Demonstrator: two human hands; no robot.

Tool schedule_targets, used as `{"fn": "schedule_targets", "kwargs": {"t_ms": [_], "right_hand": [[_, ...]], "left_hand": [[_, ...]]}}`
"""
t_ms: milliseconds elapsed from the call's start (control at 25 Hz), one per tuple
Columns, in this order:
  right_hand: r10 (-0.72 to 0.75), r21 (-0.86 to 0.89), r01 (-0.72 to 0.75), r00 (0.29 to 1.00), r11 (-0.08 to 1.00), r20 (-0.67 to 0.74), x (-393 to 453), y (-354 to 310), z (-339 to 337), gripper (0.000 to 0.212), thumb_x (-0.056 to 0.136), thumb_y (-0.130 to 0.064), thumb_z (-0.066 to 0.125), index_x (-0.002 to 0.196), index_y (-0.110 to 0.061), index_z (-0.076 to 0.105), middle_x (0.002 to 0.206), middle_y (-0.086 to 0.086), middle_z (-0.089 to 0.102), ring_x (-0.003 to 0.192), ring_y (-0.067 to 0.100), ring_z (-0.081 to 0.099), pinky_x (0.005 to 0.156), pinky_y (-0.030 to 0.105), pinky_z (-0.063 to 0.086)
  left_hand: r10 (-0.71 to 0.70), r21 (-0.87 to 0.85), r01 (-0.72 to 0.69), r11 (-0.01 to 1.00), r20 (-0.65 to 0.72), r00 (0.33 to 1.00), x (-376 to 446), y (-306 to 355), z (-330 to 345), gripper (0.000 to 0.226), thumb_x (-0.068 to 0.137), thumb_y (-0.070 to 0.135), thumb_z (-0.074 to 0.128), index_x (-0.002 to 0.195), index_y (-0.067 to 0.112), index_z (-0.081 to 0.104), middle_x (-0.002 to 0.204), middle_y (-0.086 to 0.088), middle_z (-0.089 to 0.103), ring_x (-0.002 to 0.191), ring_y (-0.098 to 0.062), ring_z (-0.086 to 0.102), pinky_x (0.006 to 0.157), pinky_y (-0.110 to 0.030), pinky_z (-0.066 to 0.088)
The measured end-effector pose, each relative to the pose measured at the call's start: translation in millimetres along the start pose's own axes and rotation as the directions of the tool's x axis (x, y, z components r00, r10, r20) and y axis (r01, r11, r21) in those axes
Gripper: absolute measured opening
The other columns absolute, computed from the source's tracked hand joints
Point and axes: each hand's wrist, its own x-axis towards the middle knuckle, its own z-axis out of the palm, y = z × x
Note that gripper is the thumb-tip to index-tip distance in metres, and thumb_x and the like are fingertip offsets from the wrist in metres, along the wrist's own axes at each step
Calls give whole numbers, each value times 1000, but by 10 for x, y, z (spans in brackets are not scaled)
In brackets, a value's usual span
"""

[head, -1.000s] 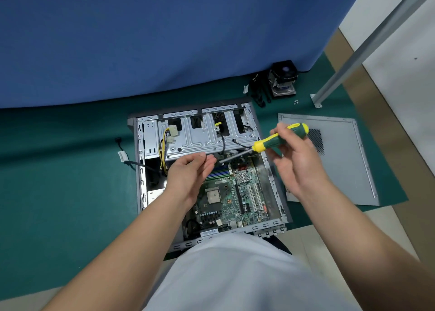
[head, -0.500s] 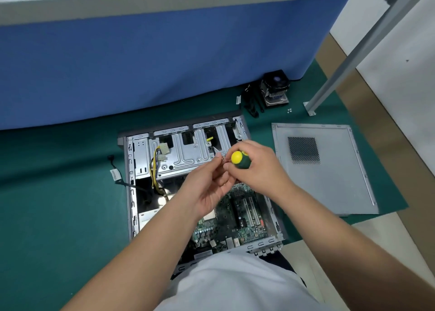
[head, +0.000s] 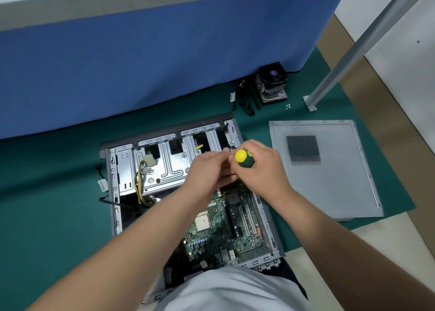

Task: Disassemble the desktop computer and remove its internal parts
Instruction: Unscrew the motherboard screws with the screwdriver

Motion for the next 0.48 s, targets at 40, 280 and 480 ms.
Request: {"fn": "schedule_targets", "kwargs": {"t_ms": [40,280,480], "right_hand": [[47,31,-46,999,998,-8,84,48,-26,12,84,-31,71,82,-19,67,80,-6,67,73,15,64,65,38,53],[404,-24,-405,914,914,-48,740,896,-264,19,85,-32,68,78,-15,63,63,-3,61,62,14,60,60,33,50],[597,-117,-587,797,801,88,1348,1480,8,11,82,-24,64,78,-14,62,73,9,71,73,28,73,67,41,60]], "left_hand": [[53,118,-54,992,13,999,79,52,-7,24,104,28,59,89,11,68,73,2,73,72,-15,74,75,-32,63],[654,905,-424,44,294,697,816,365,-552,24,104,30,55,123,20,65,128,-1,66,121,-22,60,100,-39,48],[583,962,-178,-208,268,767,1179,160,-805,59,108,54,24,159,25,31,165,3,33,155,-18,21,123,-45,18]]}}
